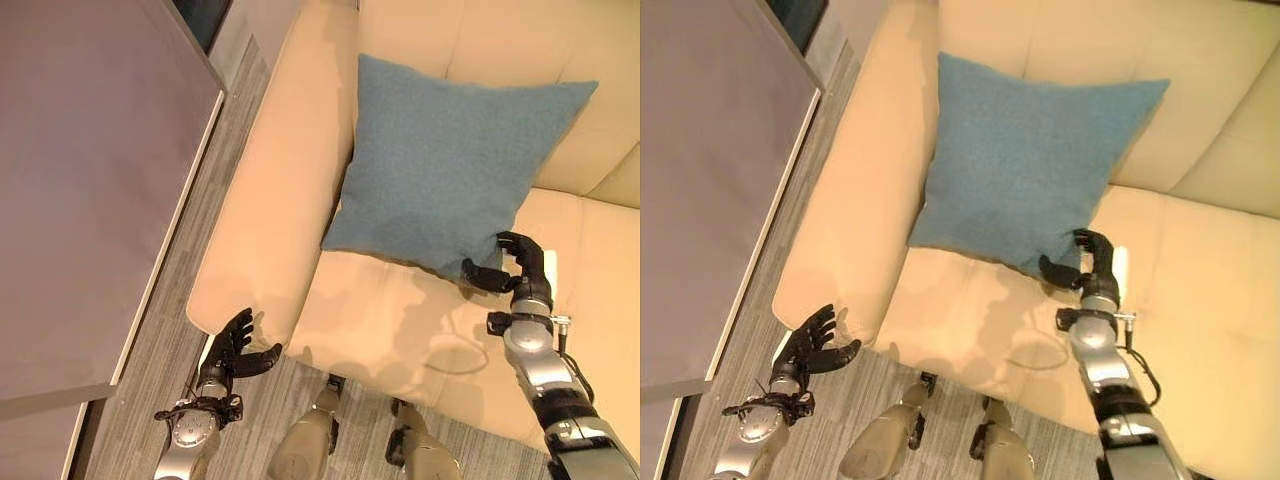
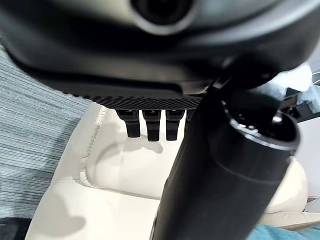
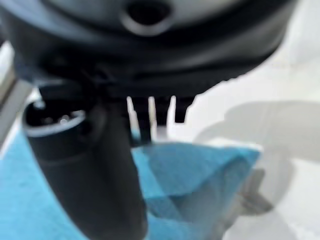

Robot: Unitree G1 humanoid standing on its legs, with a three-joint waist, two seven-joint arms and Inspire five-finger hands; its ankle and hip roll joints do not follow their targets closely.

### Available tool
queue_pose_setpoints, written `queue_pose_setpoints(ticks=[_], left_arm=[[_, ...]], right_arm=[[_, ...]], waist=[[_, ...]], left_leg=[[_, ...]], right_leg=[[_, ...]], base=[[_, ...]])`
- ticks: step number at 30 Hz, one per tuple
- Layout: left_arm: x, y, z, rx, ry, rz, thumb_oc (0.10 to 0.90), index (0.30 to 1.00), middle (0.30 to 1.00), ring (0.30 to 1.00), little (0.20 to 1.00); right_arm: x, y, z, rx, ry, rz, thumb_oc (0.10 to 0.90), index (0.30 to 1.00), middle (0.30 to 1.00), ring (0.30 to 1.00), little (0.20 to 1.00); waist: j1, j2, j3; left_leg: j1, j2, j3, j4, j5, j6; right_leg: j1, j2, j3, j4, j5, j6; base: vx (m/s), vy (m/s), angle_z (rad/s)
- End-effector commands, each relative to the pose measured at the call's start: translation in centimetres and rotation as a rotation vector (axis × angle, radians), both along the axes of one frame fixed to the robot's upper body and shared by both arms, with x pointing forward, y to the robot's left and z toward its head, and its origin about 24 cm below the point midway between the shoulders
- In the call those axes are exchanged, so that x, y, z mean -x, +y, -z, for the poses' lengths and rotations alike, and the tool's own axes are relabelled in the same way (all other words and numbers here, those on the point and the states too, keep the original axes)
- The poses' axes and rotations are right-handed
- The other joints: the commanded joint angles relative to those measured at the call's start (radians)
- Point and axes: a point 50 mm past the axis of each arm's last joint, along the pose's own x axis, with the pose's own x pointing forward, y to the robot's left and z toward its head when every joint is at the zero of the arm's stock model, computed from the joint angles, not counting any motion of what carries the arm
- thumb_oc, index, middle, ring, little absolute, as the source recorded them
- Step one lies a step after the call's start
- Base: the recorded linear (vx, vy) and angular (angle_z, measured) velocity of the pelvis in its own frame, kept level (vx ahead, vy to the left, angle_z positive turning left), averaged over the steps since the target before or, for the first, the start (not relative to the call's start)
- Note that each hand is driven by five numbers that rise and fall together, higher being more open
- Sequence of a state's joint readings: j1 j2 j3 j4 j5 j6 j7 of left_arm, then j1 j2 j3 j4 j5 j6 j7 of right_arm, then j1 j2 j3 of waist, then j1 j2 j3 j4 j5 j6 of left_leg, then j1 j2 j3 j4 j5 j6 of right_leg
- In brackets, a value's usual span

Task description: Pick up all the scattered cushions and arrange them neatly on the sofa.

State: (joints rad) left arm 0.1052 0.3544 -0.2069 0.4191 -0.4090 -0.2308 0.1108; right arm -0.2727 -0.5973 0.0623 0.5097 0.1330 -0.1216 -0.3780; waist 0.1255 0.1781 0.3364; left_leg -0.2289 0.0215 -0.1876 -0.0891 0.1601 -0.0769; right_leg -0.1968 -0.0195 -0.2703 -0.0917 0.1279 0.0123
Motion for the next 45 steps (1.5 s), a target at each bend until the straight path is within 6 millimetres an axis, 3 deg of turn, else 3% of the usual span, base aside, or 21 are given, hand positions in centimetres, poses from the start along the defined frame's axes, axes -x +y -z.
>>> queue_pose_setpoints(ticks=[1, 4, 5, 6, 7, 9, 12, 15, 16, 18, 20, 22, 23, 29, 32, 37, 39, 41, 43, 45], left_arm=[[1.2, 2.4, -0.3, -0.098, 0.010, 0.000, 0.800, 0.900, 0.900, 0.900, 0.900], [1.8, 2.7, 0.6, -0.147, 0.068, 0.028, 0.800, 0.900, 0.900, 0.900, 0.900], [2.9, 2.9, 2.2, -0.193, 0.165, 0.046, 0.800, 0.900, 0.900, 0.900, 0.900], [3.3, 3.1, 2.6, -0.198, 0.196, 0.044, 0.800, 0.900, 0.900, 0.900, 0.900], [3.3, 3.1, 2.7, -0.199, 0.197, 0.044, 0.800, 0.900, 0.900, 0.900, 0.900], [4.2, 3.5, 3.9, -0.223, 0.276, 0.027, 0.800, 0.900, 0.900, 0.900, 0.900], [7.5, 4.0, 7.3, -0.285, 0.513, 0.030, 0.800, 0.900, 0.900, 0.900, 0.900], [8.5, 4.1, 8.1, -0.314, 0.581, 0.044, 0.800, 0.900, 0.900, 0.900, 0.900], [9.1, 4.1, 8.7, -0.334, 0.631, 0.048, 0.800, 0.900, 0.900, 0.900, 0.900], [8.9, 4.1, 8.8, -0.355, 0.641, 0.050, 0.800, 0.900, 0.900, 0.900, 0.900], [8.9, 4.1, 8.9, -0.356, 0.647, 0.050, 0.800, 0.900, 0.900, 0.900, 0.900], [9.2, 4.0, 9.3, -0.349, 0.682, 0.037, 0.800, 0.900, 0.900, 0.900, 0.900], [9.2, 3.9, 9.3, -0.347, 0.687, 0.035, 0.800, 0.900, 0.900, 0.900, 0.900], [9.0, 3.3, 9.6, -0.332, 0.696, 0.046, 0.800, 0.900, 0.900, 0.900, 0.900], [7.6, 2.7, 9.3, -0.332, 0.651, 0.065, 0.800, 0.900, 0.900, 0.900, 0.900], [6.8, 2.8, 9.0, -0.346, 0.633, 0.053, 0.800, 0.900, 0.900, 0.900, 0.900], [6.9, 3.4, 8.9, -0.369, 0.647, 0.054, 0.800, 0.900, 0.900, 0.900, 0.900], [6.9, 3.8, 8.9, -0.388, 0.662, 0.054, 0.800, 0.900, 0.900, 0.900, 0.900], [7.2, 4.1, 9.0, -0.397, 0.677, 0.054, 0.800, 0.900, 0.900, 0.900, 0.900], [8.1, 4.4, 9.3, -0.401, 0.718, 0.055, 0.800, 0.900, 0.900, 0.900, 0.900]], right_arm=[[-0.4, 0.8, -3.4, 0.059, -0.163, -0.112, 0.800, 0.900, 0.900, 0.900, 0.900], [0.8, 0.5, -1.7, 0.032, -0.101, -0.123, 0.800, 0.900, 0.900, 0.900, 0.900], [2.6, 0.6, 1.9, -0.038, 0.022, -0.123, 0.800, 0.900, 0.900, 0.900, 0.900], [3.3, 0.6, 3.3, -0.050, 0.079, -0.118, 0.800, 0.900, 0.900, 0.900, 0.900], [3.3, 0.6, 3.3, -0.050, 0.080, -0.118, 0.800, 0.900, 0.900, 0.900, 0.900], [5.2, 0.7, 6.3, -0.081, 0.203, -0.101, 0.800, 0.900, 0.900, 0.900, 0.900], [9.2, 1.1, 11.8, -0.165, 0.438, -0.055, 0.800, 0.900, 0.900, 0.900, 0.900], [10.9, 1.4, 13.6, -0.197, 0.525, -0.042, 0.800, 0.900, 0.900, 0.900, 0.900], [12.2, 1.6, 15.1, -0.225, 0.598, -0.022, 0.800, 0.900, 0.900, 0.900, 0.900], [12.9, 1.9, 16.5, -0.231, 0.686, -0.011, 0.800, 0.900, 0.900, 0.900, 0.900], [13.0, 2.0, 16.6, -0.225, 0.699, -0.014, 0.800, 0.900, 0.900, 0.900, 0.900], [13.4, 2.1, 17.5, -0.225, 0.770, -0.002, 0.800, 0.900, 0.900, 0.900, 0.900], [13.2, 2.0, 17.5, -0.210, 0.781, -0.008, 0.800, 0.900, 0.900, 0.900, 0.900], [13.2, 2.1, 17.9, -0.142, 0.854, -0.041, 0.800, 0.900, 0.900, 0.900, 0.900], [13.6, 2.2, 18.4, -0.123, 0.905, -0.029, 0.800, 0.900, 0.900, 0.900, 0.900], [13.6, 3.0, 19.0, -0.128, 0.941, -0.031, 0.800, 0.900, 0.900, 0.900, 0.900], [13.4, 3.4, 19.0, -0.141, 0.938, -0.035, 0.800, 0.900, 0.900, 0.900, 0.900], [13.4, 3.7, 19.2, -0.148, 0.952, -0.038, 0.800, 0.900, 0.900, 0.900, 0.900], [13.7, 3.7, 19.3, -0.151, 0.962, -0.038, 0.800, 0.900, 0.900, 0.900, 0.900], [14.5, 3.8, 19.7, -0.158, 0.989, -0.036, 0.800, 0.900, 0.900, 0.900, 0.900]], waist=[[-0.029, -0.131, -0.114], [-0.046, -0.145, -0.127], [-0.067, -0.159, -0.154], [-0.072, -0.164, -0.163], [-0.071, -0.164, -0.163], [-0.079, -0.175, -0.184], [-0.094, -0.193, -0.223], [-0.099, -0.196, -0.226], [-0.104, -0.197, -0.223], [-0.104, -0.206, -0.205], [-0.103, -0.211, -0.203], [-0.101, -0.234, -0.191], [-0.105, -0.237, -0.192], [-0.120, -0.223, -0.210], [-0.131, -0.224, -0.211], [-0.116, -0.240, -0.176], [-0.123, -0.243, -0.151], [-0.123, -0.240, -0.143], [-0.115, -0.237, -0.141], [-0.093, -0.219, -0.161]], left_leg=[[0.033, -0.049, 0.075, 0.002, -0.051, 0.013], [0.055, -0.044, 0.083, 0.002, -0.057, 0.013], [0.087, -0.036, 0.099, 0.002, -0.066, 0.014], [0.097, -0.033, 0.105, 0.002, -0.070, 0.016], [0.098, -0.033, 0.105, 0.002, -0.071, 0.016], [0.123, -0.027, 0.118, 0.002, -0.080, 0.019], [0.187, -0.014, 0.140, 0.002, -0.098, 0.025], [0.205, -0.011, 0.148, 0.002, -0.100, 0.024], [0.210, -0.005, 0.152, 0.002, -0.090, 0.019], [0.177, -0.009, 0.165, 0.052, -0.087, 0.018], [0.165, -0.015, 0.166, 0.081, -0.107, 0.024], [0.170, -0.066, 0.137, 0.193, -0.210, 0.039], [0.186, -0.081, 0.126, 0.226, -0.235, 0.042], [0.299, -0.109, 0.071, 0.265, -0.292, 0.052], [0.341, -0.119, 0.048, 0.191, -0.325, 0.074], [0.342, -0.162, -0.024, 0.128, -0.310, 0.111], [0.322, -0.166, -0.040, 0.136, -0.289, 0.122], [0.293, -0.164, -0.038, 0.139, -0.267, 0.132], [0.279, -0.161, -0.026, 0.140, -0.254, 0.137], [0.254, -0.134, -0.010, 0.105, -0.212, 0.143]], right_leg=[[0.082, -0.030, 0.045, 0.004, -0.100, 0.054], [0.102, -0.026, 0.046, 0.004, -0.101, 0.054], [0.130, -0.020, 0.053, 0.004, -0.100, 0.059], [0.137, -0.018, 0.057, 0.004, -0.099, 0.061], [0.138, -0.018, 0.058, 0.004, -0.099, 0.061], [0.156, -0.012, 0.068, 0.004, -0.098, 0.064], [0.210, -0.003, 0.088, 0.004, -0.106, 0.063], [0.224, 0.002, 0.096, 0.004, -0.113, 0.060], [0.230, 0.004, 0.098, 0.004, -0.118, 0.057], [0.211, -0.005, 0.099, 0.004, -0.110, 0.058], [0.203, -0.012, 0.098, 0.004, -0.103, 0.059], [0.179, -0.035, 0.111, 0.004, -0.066, 0.061], [0.166, -0.038, 0.116, 0.004, -0.053, 0.063], [0.130, -0.022, 0.126, 0.004, -0.013, 0.066], [0.087, -0.024, 0.120, 0.005, 0.032, 0.084], [0.014, -0.041, 0.148, 0.045, 0.072, 0.123], [-0.023, -0.041, 0.199, 0.094, 0.077, 0.142], [-0.029, -0.029, 0.244, 0.144, 0.038, 0.140], [-0.015, -0.027, 0.248, 0.186, 0.011, 0.127], [0.043, -0.027, 0.228, 0.291, -0.071, 0.093]], base=[[0.02, -0.048, 0.00], [0.00, -0.020, -0.03], [0.00, 0.000, 0.00], [-0.02, -0.014, -0.06], [-0.01, -0.008, -0.14], [-0.02, -0.026, -0.29], [0.01, -0.058, -0.27], [-0.02, -0.038, -0.18], [-0.10, -0.052, -0.11], [-0.21, -0.030, -0.03], [-0.18, -0.013, 0.00], [-0.31, 0.004, -0.06], [-0.23, 0.025, -0.12], [-0.12, 0.083, -0.11], [-0.19, 0.145, 0.17], [-0.27, 0.148, -0.10], [-0.28, 0.061, -0.13], [-0.32, 0.058, 0.01], [-0.22, 0.035, -0.08], [-0.27, 0.008, -0.27]])
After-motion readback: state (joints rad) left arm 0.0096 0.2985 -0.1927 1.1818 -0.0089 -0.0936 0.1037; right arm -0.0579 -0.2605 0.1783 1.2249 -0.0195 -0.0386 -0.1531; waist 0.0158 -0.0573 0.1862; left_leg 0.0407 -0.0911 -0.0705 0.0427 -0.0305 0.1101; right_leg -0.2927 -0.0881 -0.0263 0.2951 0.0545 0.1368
